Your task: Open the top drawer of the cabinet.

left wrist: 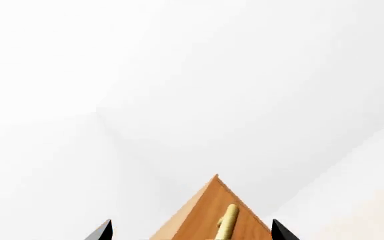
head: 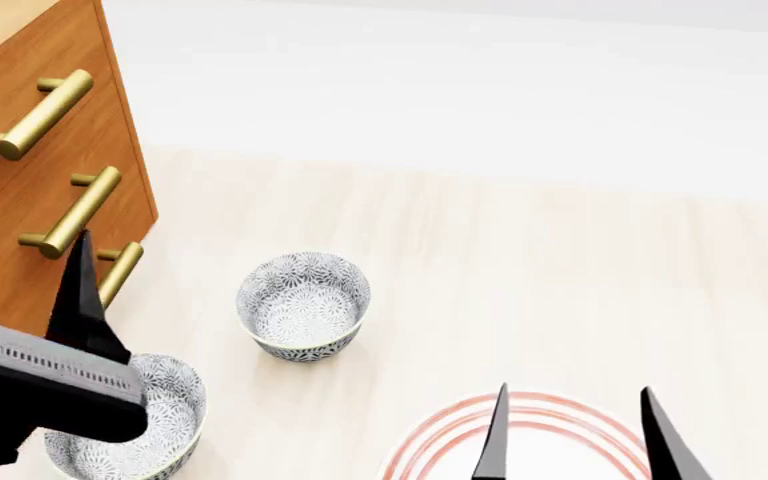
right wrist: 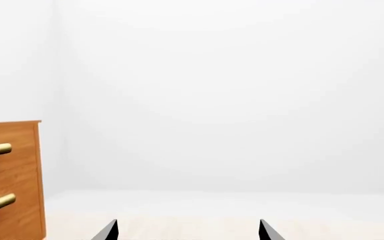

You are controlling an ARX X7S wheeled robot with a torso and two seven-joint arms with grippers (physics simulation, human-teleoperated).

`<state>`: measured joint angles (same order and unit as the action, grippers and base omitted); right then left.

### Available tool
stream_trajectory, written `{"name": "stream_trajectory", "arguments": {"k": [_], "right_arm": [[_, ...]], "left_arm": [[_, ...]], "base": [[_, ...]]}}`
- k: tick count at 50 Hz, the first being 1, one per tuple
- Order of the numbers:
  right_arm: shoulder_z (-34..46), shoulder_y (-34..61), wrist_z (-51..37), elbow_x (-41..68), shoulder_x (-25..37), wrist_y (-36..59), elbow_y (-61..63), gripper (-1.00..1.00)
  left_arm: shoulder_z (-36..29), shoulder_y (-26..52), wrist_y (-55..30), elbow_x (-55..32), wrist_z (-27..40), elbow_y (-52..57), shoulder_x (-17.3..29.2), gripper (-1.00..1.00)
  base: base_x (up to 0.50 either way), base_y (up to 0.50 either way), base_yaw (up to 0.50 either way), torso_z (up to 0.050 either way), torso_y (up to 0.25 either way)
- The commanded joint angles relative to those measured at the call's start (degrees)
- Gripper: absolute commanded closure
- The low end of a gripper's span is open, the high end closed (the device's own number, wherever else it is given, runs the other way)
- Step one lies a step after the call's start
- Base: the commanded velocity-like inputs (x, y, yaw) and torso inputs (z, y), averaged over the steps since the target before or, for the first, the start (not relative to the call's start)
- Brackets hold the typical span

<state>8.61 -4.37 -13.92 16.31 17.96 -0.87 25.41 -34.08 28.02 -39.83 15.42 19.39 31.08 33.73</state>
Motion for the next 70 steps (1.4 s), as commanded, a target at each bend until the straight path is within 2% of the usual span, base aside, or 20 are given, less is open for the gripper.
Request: {"name": "stream_trajectory", "arguments": {"k": [1,4,7,10,15,20,27,40,49,61,70], "right_arm": [[-0.4,-0.4,0.8,-2.4,-0.8,0.6,1.1,-1.00],[0.0,-0.4,0.9,-2.7,-0.8,0.5,0.8,-1.00],[0.0,-0.4,0.8,-2.6,-0.6,0.5,0.8,-1.00],[0.0,-0.5,0.8,-2.7,-0.6,0.5,0.5,-1.00],[0.3,-0.5,0.7,-3.0,-0.5,0.4,0.3,-1.00],[0.6,-0.4,0.9,-3.0,-0.3,0.4,-0.1,-1.00],[0.9,-0.3,0.8,-3.1,-0.2,0.4,-0.7,-1.00],[1.5,-0.2,1.0,-2.7,0.1,0.9,-1.5,-1.00],[1.9,-0.1,0.9,-2.7,0.2,1.2,-1.7,-1.00],[2.2,0.1,0.7,-2.7,0.6,1.5,-1.8,-1.00],[2.3,0.2,0.6,-2.7,0.8,1.5,-2.0,-1.00]], "left_arm": [[-13.3,6.1,-9.0,16.1,-7.2,1.0,4.5,-1.00],[-14.8,6.1,-9.8,13.7,-11.5,0.2,3.7,-1.00],[-16.0,6.9,-9.7,13.7,-12.9,-1.0,3.7,-1.00],[-17.0,7.9,-13.8,13.7,-16.8,0.2,3.1,-1.00],[-19.6,8.6,-13.3,15.3,-17.8,-0.5,3.4,-1.00],[-17.7,9.1,-10.8,11.1,-19.4,-1.7,2.7,-1.00],[-15.8,10.7,-7.1,9.1,-17.6,-7.5,1.9,-1.00],[-16.0,14.4,-4.8,8.8,-16.9,-17.3,0.1,-1.00],[-16.7,15.4,-4.8,9.5,-16.9,-19.2,-0.4,-1.00],[-17.9,19.1,-2.8,10.1,-16.3,-27.1,-2.7,-1.00],[-18.2,21.0,-5.1,13.6,-14.1,-28.3,-3.2,-1.00]], "base": [[0.00,0.00,0.00,0.000,0.000],[0.00,0.00,0.00,0.000,0.000],[0.00,0.00,0.00,0.000,0.000],[0.00,0.00,0.00,0.000,0.000],[0.00,0.00,0.00,0.000,0.000],[0.00,0.00,0.00,0.000,0.000],[0.00,0.00,0.00,0.000,0.000],[0.00,0.00,0.00,0.000,0.000],[0.00,0.00,0.00,0.000,0.000],[0.00,0.00,0.00,0.000,0.000],[0.00,0.00,0.00,0.000,0.000]]}}
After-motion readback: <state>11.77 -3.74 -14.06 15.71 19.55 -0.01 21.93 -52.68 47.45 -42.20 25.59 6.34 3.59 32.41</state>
